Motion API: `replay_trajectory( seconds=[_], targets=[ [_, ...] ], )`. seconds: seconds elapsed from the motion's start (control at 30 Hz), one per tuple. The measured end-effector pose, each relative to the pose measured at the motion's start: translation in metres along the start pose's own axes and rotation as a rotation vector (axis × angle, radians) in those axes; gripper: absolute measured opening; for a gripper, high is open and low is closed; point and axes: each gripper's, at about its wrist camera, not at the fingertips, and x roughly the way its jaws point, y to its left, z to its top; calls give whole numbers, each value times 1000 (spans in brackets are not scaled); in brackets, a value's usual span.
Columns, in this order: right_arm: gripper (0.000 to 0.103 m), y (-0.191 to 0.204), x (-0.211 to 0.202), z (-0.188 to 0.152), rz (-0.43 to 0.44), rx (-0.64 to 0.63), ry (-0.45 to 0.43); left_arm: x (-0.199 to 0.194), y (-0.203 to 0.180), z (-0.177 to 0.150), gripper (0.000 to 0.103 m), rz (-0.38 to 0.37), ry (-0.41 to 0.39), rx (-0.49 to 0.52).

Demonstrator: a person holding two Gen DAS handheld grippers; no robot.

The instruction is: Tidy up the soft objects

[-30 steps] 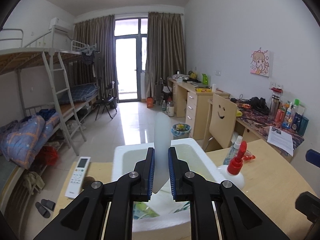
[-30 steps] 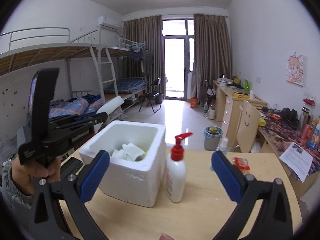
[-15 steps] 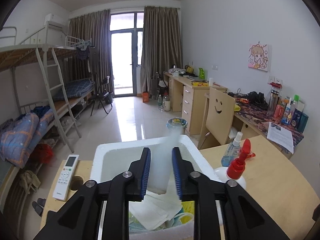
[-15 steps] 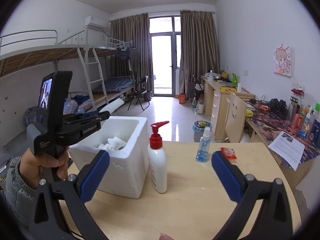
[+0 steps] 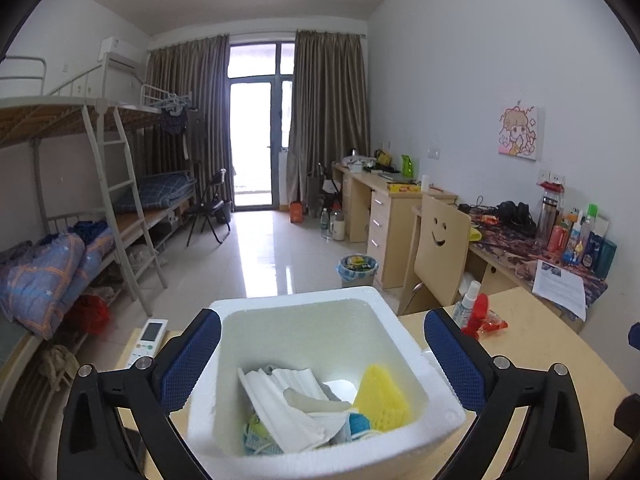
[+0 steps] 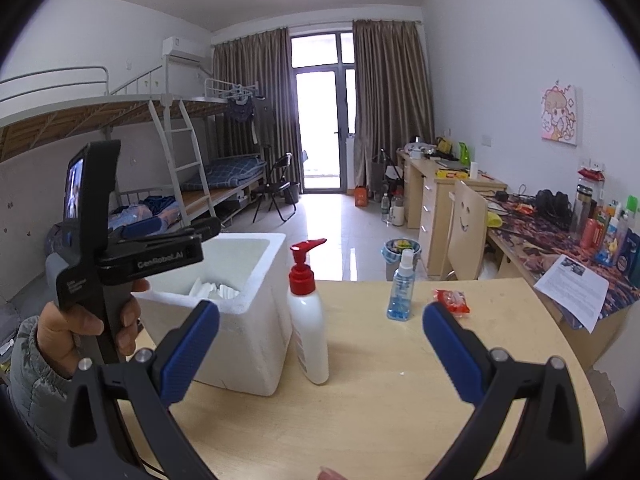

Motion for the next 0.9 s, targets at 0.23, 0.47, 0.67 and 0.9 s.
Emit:
replay_trajectory(
  seconds=[0.23, 0.47, 0.67, 0.9],
  targets=[
    [103, 3, -22, 1, 22, 5, -36, -50, -4, -3, 102, 66, -42, 35],
    [103, 16, -55, -5, 34, -4, -68, -105, -5, -12, 102, 100, -94, 31],
    [103, 23, -88, -16, 38, -10, -93, -144, -9, -28, 102, 112, -121, 22],
    [103, 41, -121, -35, 40, -62, -145, -176, -11, -45, 102, 121, -138, 5]
  ],
)
